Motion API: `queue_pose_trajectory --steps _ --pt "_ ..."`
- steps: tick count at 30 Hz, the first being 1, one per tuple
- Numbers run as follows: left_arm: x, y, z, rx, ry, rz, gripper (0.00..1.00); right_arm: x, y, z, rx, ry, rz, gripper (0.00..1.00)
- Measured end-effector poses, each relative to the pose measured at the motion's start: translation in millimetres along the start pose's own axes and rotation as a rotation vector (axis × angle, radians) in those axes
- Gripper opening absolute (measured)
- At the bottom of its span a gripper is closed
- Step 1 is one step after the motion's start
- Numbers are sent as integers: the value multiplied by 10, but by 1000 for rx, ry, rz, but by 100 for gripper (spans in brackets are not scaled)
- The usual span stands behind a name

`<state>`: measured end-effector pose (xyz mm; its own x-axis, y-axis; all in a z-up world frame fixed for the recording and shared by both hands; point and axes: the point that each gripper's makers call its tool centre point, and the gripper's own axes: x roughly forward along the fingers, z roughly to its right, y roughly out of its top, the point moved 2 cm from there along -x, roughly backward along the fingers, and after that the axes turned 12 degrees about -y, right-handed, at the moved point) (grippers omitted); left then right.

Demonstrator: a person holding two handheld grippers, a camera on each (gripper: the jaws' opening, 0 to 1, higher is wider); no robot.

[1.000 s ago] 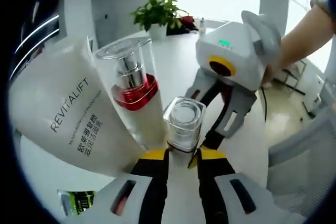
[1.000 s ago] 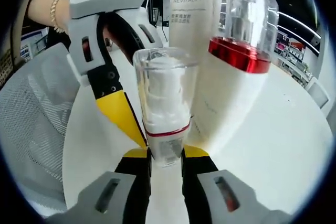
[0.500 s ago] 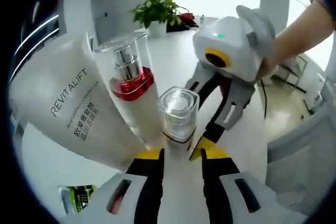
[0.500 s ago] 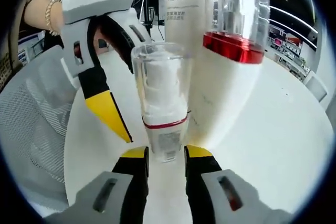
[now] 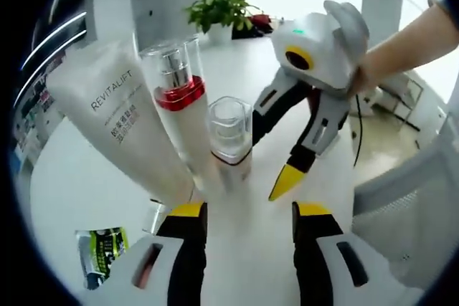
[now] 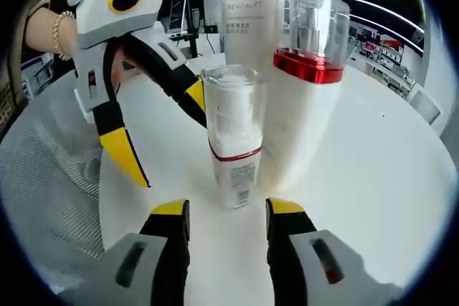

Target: Arrange the skincare products in the storage area until every visible bottle or jar stands upright without overlapping.

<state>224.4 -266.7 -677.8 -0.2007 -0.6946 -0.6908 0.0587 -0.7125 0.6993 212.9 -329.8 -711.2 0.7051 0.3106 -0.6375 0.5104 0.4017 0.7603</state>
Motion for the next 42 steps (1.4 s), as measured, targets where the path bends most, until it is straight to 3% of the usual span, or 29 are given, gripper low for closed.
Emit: queue_pose_trajectory --steps 14,19,25,31,42 --pt "-265 -191 266 -34 22 5 66 -218 40 -168 47 -63 -22 63" --pt "-406 -255 366 -66 30 15 68 -331 114 -236 73 -86 -14 69" --pt "-548 -330 453 -119 44 30 79 -466 188 -326 92 -105 -12 74" --pt "-716 -412 550 -162 55 57 83 -593 237 -423 142 -107 3 75" --pt "-1106 -491 662 -286 105 188 91 -753 275 -551 155 -120 10 82"
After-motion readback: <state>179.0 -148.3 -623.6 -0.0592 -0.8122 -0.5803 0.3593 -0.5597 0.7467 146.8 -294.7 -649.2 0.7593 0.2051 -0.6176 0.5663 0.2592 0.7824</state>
